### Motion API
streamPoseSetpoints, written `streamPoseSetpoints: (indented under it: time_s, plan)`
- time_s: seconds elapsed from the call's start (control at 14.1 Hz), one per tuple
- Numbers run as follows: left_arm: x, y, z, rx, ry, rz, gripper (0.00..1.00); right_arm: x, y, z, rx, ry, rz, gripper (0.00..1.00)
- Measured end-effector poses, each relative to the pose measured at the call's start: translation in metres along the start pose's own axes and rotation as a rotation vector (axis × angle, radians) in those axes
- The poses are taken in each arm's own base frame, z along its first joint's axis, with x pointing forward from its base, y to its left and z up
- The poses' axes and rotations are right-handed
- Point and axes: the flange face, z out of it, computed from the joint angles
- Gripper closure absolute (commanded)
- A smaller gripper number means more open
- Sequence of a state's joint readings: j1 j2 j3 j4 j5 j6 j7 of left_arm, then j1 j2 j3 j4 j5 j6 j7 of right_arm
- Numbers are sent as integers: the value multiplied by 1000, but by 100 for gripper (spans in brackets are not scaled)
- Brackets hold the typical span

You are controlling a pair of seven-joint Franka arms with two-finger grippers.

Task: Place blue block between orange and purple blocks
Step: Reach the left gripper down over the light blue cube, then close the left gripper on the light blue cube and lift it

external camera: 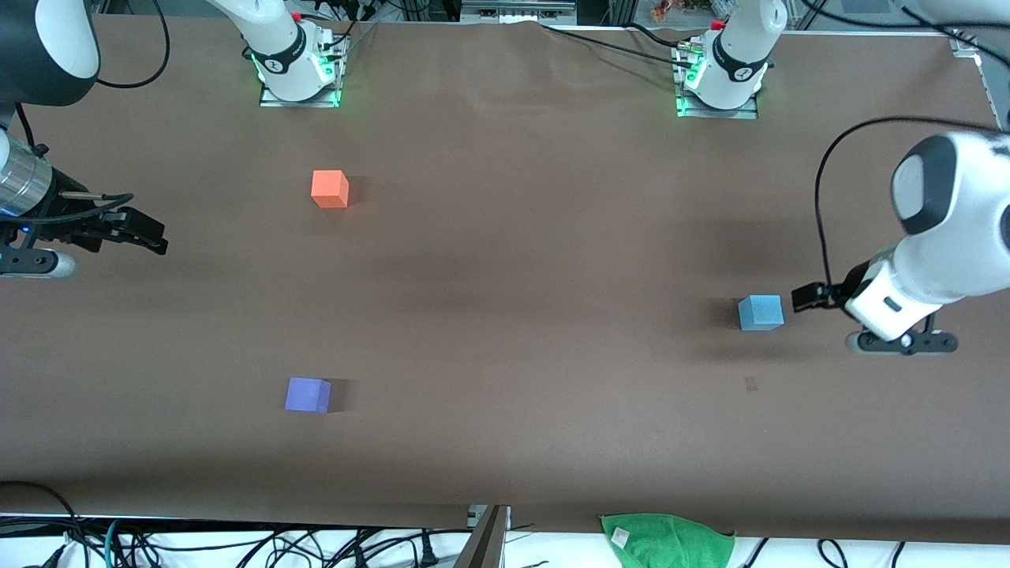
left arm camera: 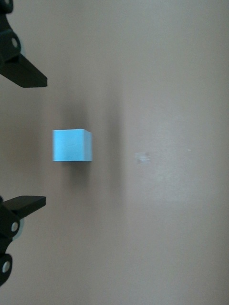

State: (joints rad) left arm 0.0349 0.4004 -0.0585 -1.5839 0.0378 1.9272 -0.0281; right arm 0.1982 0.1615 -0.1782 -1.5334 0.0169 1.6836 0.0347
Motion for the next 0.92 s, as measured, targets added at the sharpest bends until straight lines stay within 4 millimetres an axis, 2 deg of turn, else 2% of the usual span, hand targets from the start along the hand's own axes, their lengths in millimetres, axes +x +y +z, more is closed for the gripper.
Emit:
streamPoseSetpoints:
  time_s: [0.21, 0.43, 0.57, 0.85, 0.92]
  plan:
    - [11, 0, 63, -5, 8, 13, 0, -3, -9, 1, 0, -21, -15, 1]
    - [-6, -5, 126, -9, 7, 25, 0, -3, -13, 2, 0, -25, -19, 1]
    - [-20, -7, 153, -11, 15, 60, 0, -4, -9, 3, -1, -35, -10, 1]
    - [-44, -20, 189, -16, -22, 50, 1, -4, -14, 13, 11, -68, -13, 1]
    - [-50, -20, 198, -17, -25, 50, 25, -3, -17, 14, 32, -72, -12, 1]
